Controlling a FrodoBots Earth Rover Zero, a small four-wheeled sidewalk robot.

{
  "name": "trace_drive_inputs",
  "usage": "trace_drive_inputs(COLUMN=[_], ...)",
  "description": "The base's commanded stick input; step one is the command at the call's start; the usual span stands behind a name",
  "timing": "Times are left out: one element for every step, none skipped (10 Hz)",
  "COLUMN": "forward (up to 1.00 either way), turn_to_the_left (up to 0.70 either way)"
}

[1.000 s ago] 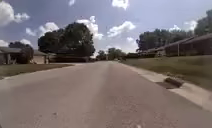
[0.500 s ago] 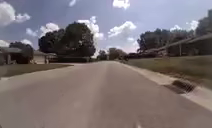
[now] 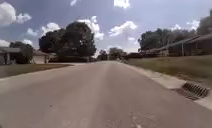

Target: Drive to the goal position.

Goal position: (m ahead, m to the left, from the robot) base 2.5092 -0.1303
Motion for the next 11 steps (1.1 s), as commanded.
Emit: trace_drive_inputs(forward=[0.7,0.7,0.7,0.7,0.7,0.7,0.7,0.7,0.7,0.7,0.7], turn_to_the_left=[-0.28,-0.35,-0.35,-0.26,-0.13,0.0,0.0,0.0,0.0,0.0,0.0])
